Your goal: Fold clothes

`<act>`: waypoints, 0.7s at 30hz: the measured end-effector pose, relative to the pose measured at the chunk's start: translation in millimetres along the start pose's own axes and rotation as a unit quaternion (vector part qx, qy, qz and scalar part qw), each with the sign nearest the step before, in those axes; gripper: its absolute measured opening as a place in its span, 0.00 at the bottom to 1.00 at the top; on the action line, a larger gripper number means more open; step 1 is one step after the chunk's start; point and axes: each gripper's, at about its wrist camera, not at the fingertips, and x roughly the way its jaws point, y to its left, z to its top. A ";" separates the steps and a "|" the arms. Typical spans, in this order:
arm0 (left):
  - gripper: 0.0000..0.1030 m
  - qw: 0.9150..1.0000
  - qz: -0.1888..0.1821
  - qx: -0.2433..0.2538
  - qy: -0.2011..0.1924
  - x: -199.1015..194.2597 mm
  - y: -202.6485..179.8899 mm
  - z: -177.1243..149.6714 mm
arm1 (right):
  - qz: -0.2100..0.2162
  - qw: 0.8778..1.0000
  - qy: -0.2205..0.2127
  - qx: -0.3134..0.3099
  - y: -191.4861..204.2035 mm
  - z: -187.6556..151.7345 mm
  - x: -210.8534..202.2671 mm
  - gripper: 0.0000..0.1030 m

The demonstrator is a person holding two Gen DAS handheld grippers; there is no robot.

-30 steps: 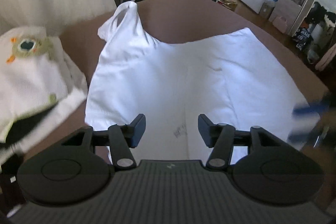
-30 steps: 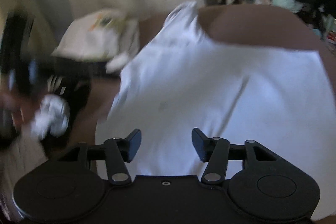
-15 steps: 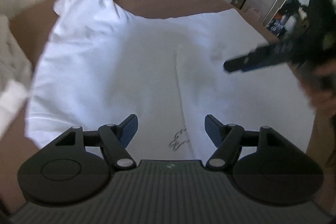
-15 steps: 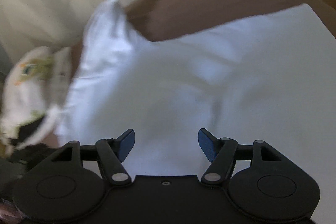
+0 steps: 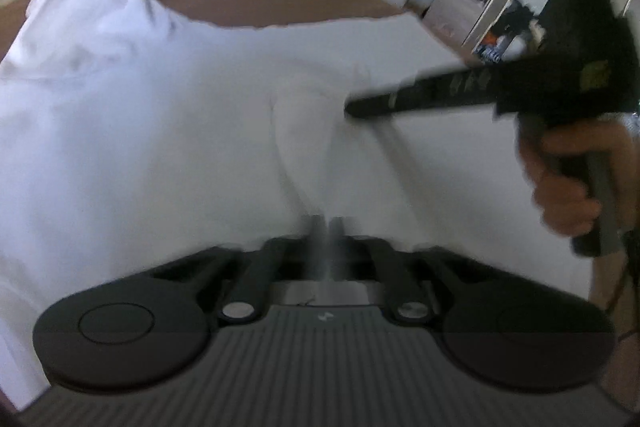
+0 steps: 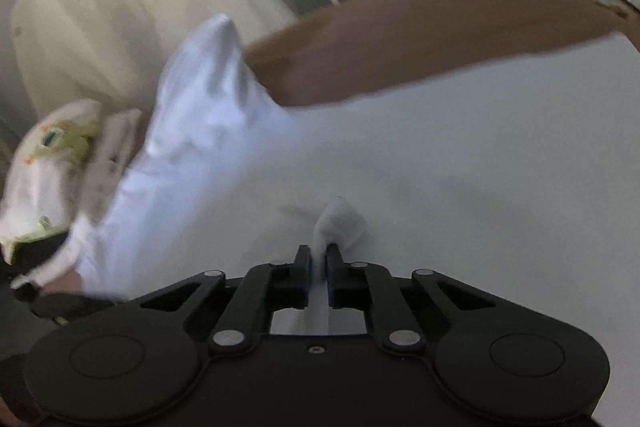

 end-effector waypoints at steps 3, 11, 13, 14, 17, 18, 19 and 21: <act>0.01 0.999 0.047 0.003 -0.005 -17.5 -1.5 5.1 | 0.024 0.999 -0.026 -0.017 15.7 8.8 -6.5 0.08; 0.01 0.981 0.149 0.033 -0.121 -79.4 -6.3 -0.3 | 0.081 0.991 -0.043 -0.101 65.7 39.3 4.0 0.07; 0.01 0.981 0.145 -0.006 -0.127 -84.1 5.7 -2.1 | 0.096 0.987 -0.044 -0.117 75.0 48.7 9.8 0.07; 0.01 0.981 0.148 -0.019 -0.127 -83.1 13.7 -2.1 | 0.104 0.987 -0.045 -0.118 79.1 53.1 13.3 0.07; 0.06 0.979 0.183 -0.036 -0.082 -61.4 41.1 -2.4 | 0.082 0.988 -0.021 -0.129 89.6 60.3 36.8 0.09; 0.09 0.978 0.197 -0.044 -0.058 -50.8 52.7 -2.7 | 0.047 0.989 0.006 -0.143 93.0 59.8 50.6 0.15; 0.09 0.978 0.193 -0.064 -0.054 -46.9 63.1 -3.0 | 0.000 0.987 0.032 -0.159 96.1 57.9 64.3 0.28; 0.10 0.976 0.184 -0.104 -0.046 -39.9 83.1 -3.1 | -0.085 0.977 0.055 -0.188 99.5 49.4 79.1 0.29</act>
